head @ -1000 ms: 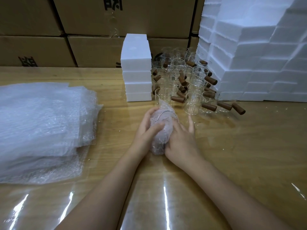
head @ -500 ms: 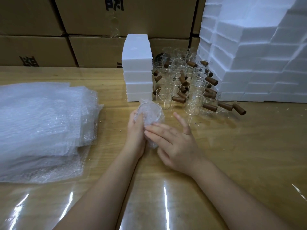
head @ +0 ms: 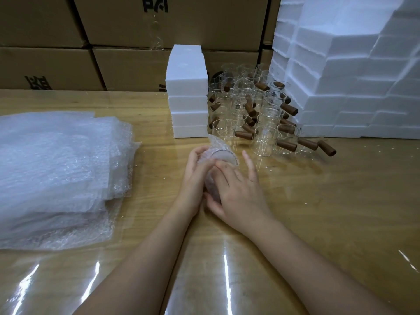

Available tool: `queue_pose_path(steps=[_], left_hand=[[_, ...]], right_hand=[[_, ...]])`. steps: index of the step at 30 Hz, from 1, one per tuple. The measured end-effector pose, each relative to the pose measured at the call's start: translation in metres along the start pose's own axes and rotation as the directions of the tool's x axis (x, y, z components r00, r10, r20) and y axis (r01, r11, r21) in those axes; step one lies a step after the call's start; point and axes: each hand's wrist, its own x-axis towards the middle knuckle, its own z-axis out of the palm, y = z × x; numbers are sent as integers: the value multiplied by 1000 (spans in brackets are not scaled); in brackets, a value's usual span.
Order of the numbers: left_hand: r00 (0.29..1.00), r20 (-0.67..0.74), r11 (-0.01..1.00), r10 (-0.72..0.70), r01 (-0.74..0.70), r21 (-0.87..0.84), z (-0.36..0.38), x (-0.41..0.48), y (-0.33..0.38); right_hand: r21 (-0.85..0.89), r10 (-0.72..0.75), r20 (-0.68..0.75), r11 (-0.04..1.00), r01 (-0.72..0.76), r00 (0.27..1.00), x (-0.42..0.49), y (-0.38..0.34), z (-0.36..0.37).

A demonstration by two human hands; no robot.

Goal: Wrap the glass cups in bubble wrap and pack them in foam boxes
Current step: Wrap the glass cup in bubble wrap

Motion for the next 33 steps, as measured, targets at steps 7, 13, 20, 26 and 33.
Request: queue_pose_path(steps=[7,13,20,26,33], left_hand=[[999,31,999,-42,41,29,4,1,1],[997,-79,997,-8,2,-71,3,2,6],[974,-151,942,-170,115,-315,-3,8,8],[959,-168,923,-230,160,-349,-5,9,9],[975,-97,945,-201,167,-281,-3,7,7]], right_hand=[[102,60,22,993,-62,998,3,3,1],[490,275,-333,868,-84,902,-4,27,-4],[256,-133,-267,945,203,954,-3,16,-2],[62,-156,-70,985,160,985,0,8,7],[-80,-144,-49,987,139,988,0,1,12]])
